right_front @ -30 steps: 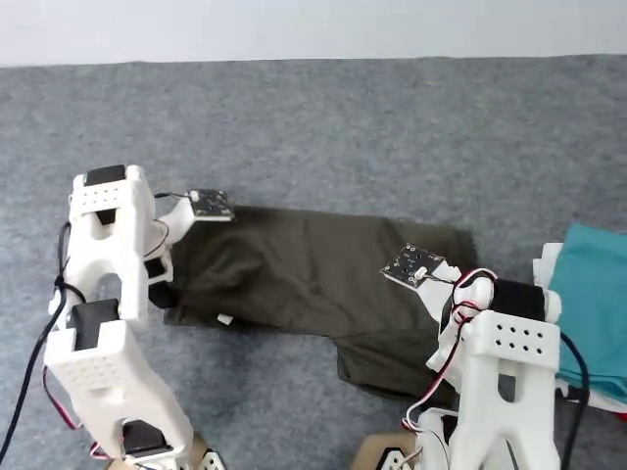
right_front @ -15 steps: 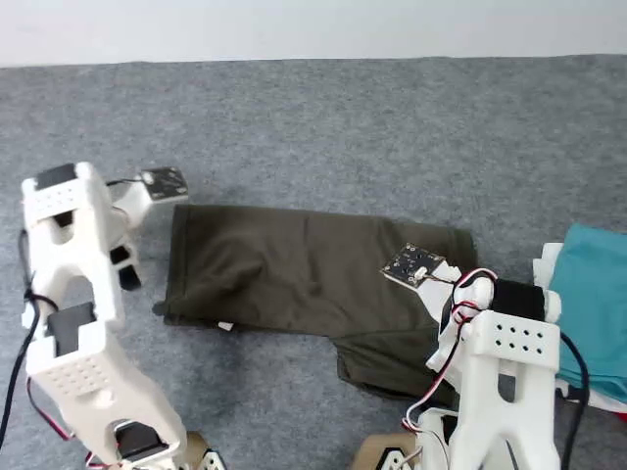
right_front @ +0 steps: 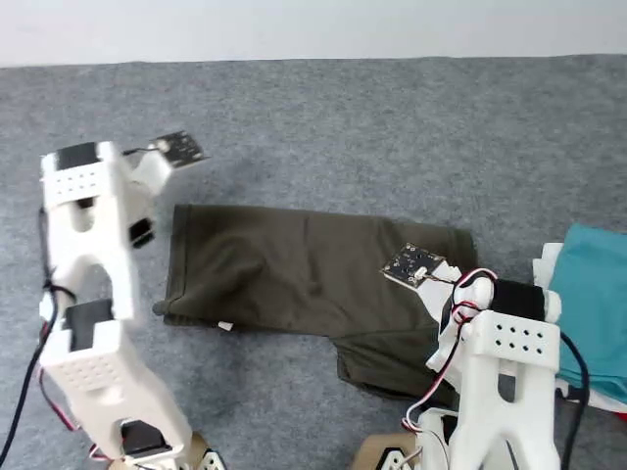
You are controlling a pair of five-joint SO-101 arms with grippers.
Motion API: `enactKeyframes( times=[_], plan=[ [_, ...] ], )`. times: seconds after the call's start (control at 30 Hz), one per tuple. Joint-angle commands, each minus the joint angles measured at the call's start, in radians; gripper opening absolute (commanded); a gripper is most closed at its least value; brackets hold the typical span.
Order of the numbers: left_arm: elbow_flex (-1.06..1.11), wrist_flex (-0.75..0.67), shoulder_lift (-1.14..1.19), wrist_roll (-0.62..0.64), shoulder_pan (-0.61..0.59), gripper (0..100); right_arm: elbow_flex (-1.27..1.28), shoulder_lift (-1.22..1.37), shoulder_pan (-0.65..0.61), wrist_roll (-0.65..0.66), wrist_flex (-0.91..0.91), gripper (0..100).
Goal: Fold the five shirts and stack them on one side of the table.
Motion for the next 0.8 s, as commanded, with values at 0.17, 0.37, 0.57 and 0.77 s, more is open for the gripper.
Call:
enactKeyframes(
  times=[0.17, 0.37, 0.57, 0.77],
  plan=[
    [0.031, 0.089, -0.048, 0.181, 0.175, 1, -0.012, -0.022, 0.004, -0.23, -0.136, 19.7],
    [0.246, 0.054, -0.046, 0.121, 0.195, 1, -0.012, -0.024, 0.008, -0.25, -0.157, 19.7],
    [0.357, -0.015, -0.043, 0.101, 0.164, 1, -0.012, -0.021, 0.008, -0.252, -0.157, 19.7],
    [0.314, -0.028, 0.074, 0.103, 0.132, 1, -0.012, -0.024, 0.008, -0.25, -0.157, 19.7]
  ],
)
